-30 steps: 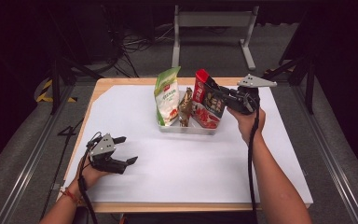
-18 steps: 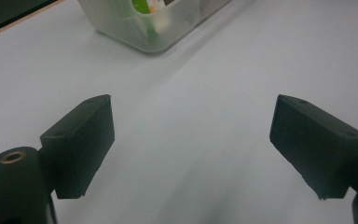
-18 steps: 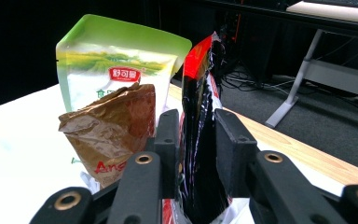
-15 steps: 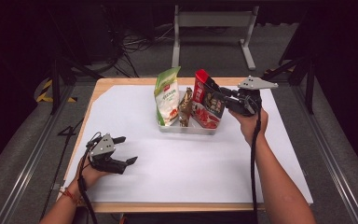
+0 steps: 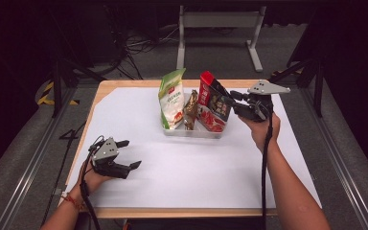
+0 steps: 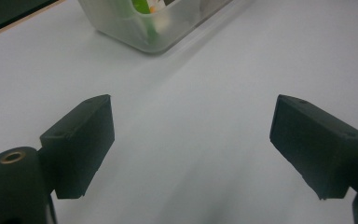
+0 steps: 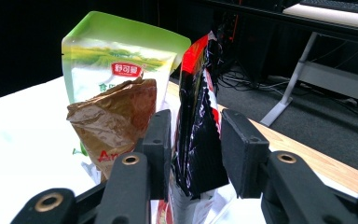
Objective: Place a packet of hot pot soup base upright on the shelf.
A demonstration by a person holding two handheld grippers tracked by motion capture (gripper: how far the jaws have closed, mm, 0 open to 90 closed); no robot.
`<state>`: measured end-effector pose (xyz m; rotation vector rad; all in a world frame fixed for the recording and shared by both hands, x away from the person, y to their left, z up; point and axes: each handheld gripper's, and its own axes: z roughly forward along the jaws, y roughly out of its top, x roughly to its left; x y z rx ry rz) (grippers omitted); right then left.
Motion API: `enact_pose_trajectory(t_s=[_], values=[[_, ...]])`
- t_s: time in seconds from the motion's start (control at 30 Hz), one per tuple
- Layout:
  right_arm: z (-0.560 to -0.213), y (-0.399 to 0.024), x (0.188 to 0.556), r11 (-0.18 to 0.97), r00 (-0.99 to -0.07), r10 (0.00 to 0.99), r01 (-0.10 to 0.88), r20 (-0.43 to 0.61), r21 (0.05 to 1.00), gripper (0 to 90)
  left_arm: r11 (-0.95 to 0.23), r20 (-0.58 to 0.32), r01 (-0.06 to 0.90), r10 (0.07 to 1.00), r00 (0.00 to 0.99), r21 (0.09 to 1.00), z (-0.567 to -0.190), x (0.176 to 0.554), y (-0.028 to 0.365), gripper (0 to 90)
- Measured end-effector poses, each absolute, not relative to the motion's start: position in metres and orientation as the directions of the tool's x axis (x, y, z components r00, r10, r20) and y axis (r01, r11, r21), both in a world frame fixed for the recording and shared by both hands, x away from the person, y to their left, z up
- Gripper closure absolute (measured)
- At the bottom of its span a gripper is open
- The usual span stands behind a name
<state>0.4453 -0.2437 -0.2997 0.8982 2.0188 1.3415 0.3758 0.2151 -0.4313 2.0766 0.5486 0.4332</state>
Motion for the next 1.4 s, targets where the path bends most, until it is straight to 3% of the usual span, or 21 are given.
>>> enact_pose_trajectory(t_s=[1.4], values=[[-0.318, -0.265, 0.415, 0.343, -0.640, 0.759, 0.244, -0.115, 0.907, 57.2, -0.483, 0.090, 0.217, 0.535, 0.840, 0.848, -0.431, 0.376, 0.214, 14.0]])
